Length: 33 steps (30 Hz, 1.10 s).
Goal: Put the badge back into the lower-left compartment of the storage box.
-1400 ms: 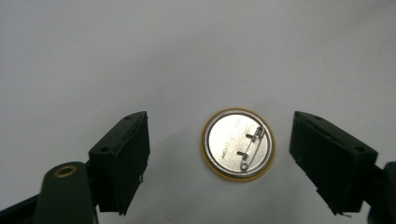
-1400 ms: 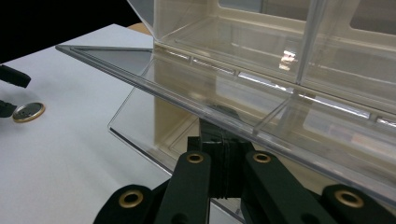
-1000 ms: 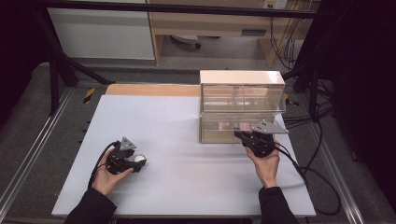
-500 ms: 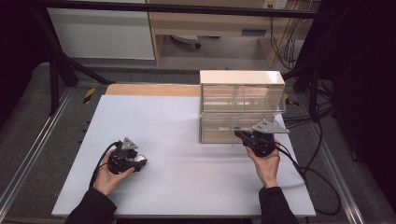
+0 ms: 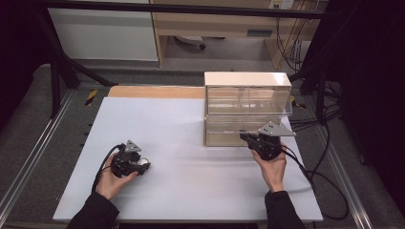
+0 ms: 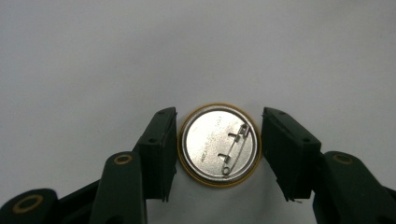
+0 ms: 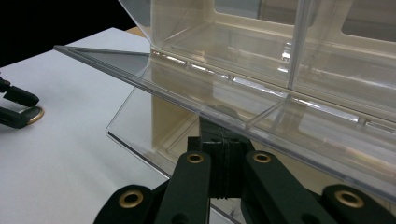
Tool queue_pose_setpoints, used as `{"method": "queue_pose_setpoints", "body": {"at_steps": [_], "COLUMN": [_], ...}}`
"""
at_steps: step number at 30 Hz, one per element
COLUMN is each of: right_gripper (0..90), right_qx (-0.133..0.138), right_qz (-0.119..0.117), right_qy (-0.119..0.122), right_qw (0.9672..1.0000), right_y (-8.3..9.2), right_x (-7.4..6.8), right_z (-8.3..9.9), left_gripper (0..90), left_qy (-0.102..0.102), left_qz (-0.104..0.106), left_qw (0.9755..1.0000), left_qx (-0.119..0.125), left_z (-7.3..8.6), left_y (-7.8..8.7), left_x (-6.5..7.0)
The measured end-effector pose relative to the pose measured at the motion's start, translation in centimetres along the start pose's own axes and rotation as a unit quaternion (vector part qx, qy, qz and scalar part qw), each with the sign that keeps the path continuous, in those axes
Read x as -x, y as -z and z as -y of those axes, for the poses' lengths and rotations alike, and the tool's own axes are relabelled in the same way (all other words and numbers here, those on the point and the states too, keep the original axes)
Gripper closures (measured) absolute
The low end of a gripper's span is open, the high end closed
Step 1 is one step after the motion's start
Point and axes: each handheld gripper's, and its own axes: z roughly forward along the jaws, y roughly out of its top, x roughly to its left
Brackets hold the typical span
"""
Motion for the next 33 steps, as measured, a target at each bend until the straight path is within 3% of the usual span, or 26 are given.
{"method": "queue_pose_setpoints", "body": {"at_steps": [33], "right_gripper": [90.0], "right_qx": [0.001], "right_qz": [-0.003], "right_qy": [-0.002], "right_qw": [1.0], "right_y": [-0.07], "right_x": [0.0], "right_z": [-0.01], "left_gripper": [46.4], "left_qy": [0.001], "left_qz": [0.006], "left_qw": [1.0], "left_qx": [0.006], "left_z": [-0.11], "left_y": [0.54], "left_x": [-0.07]}}
